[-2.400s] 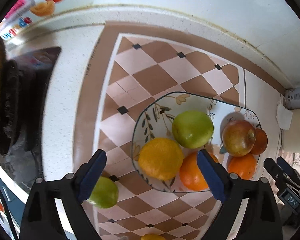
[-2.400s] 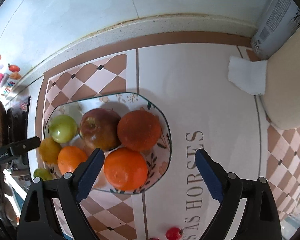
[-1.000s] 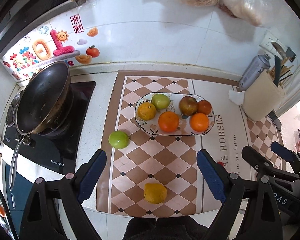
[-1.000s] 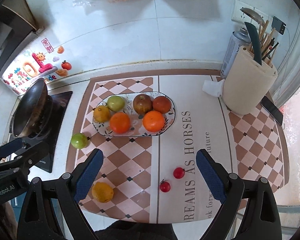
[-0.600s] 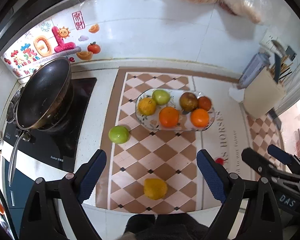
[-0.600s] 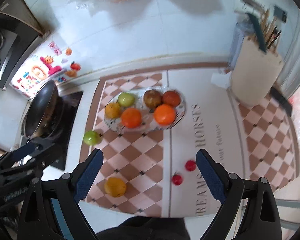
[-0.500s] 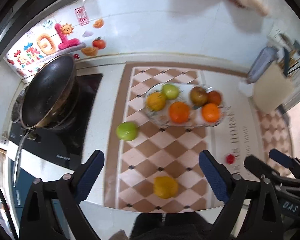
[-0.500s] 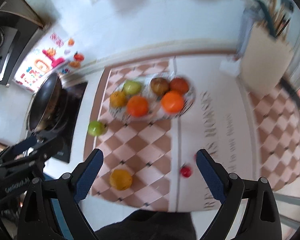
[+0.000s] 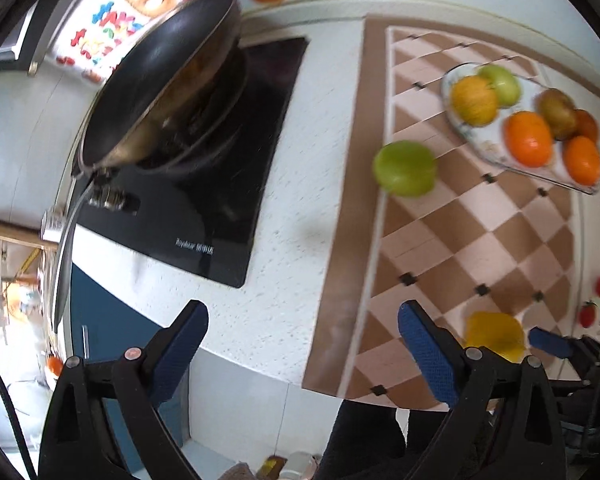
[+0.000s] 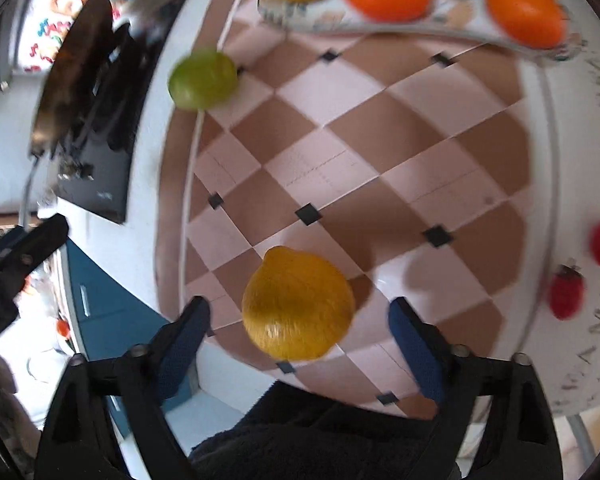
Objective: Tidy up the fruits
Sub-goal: 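Grasp the yellow citrus with the right gripper while the left grasps the green apple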
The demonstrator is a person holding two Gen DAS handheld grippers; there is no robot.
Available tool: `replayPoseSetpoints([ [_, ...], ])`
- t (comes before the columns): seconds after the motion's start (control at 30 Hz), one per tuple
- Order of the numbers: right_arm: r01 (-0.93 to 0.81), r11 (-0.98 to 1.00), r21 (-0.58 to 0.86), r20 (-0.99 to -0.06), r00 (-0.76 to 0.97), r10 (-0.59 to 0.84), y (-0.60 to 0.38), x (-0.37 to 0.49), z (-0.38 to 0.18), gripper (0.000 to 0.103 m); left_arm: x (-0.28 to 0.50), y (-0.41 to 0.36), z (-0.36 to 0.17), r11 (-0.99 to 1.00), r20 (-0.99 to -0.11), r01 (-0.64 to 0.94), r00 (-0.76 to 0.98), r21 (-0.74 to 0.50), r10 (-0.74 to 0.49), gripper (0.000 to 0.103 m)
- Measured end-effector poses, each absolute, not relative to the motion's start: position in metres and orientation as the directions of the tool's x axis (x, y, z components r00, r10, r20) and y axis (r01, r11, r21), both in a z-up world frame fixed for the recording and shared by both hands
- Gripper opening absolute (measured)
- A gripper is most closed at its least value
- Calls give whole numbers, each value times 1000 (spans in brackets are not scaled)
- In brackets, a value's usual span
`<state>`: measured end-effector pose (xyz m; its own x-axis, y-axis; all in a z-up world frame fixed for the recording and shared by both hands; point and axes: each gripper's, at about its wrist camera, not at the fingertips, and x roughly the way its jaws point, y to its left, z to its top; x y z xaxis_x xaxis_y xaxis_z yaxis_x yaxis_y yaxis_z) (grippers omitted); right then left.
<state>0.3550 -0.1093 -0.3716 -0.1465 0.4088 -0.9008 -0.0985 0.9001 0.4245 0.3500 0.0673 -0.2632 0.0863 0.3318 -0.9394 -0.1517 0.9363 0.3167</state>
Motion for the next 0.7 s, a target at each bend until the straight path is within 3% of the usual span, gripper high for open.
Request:
replayPoseSetpoints([
  [0.07, -124, 908, 400, -908, -186, 375, -98, 354, -387, 66, 355, 74, -268, 940, -946, -135, 41, 313, 321, 97],
  [0.43, -121, 933, 339, -939, -103, 328, -127, 392, -380, 65, 451, 83, -306, 970, -999, -244, -44, 9, -2, 97],
  [0.7, -28, 950, 311, -948, -83, 308, -172, 421, -382, 65, 493, 52, -358, 993, -987, -114, -154, -17, -35, 97],
])
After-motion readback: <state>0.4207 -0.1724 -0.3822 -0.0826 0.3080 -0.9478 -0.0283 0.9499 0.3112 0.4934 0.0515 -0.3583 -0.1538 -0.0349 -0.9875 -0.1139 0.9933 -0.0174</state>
